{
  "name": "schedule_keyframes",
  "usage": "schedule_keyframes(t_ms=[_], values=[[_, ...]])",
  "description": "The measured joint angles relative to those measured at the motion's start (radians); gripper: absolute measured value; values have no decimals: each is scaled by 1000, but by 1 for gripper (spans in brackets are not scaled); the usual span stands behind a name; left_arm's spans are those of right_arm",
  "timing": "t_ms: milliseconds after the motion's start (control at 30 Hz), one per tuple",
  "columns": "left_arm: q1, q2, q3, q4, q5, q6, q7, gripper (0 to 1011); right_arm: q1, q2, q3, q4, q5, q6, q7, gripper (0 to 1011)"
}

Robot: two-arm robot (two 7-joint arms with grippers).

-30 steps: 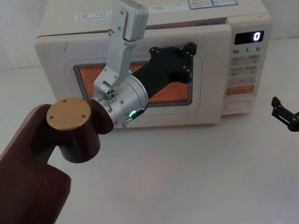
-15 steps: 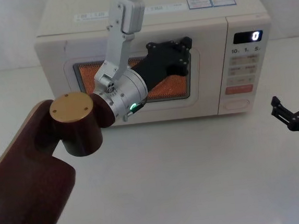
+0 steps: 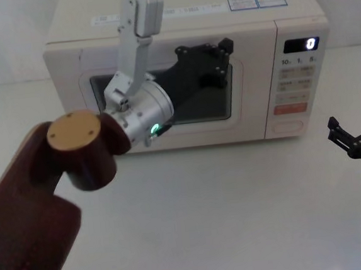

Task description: Press the button to open the microwave door with one hand; close the microwave door with the other hand.

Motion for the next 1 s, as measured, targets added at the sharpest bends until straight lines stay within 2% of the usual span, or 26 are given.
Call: schedule_keyframes(t_ms=[300,533,733,800,833,1000], values=[[85,71,9,-124,-45,13,-24,0,0,0,0,0,0,0,0,1000],[156,115,-4,-201,-67,6,2,0,0,0,0,0,0,0,0,1000],[235,132,-45,-240,-69,-53,61,0,0,0,0,0,0,0,0,1000],[279,133,-73,-257,-55,-98,100,0,0,0,0,0,0,0,0,1000],[279,133,-73,-257,-55,-98,100,0,0,0,0,0,0,0,0,1000],[369,129,-129,-301,-30,-163,158,0,0,0,0,0,0,0,0,1000]])
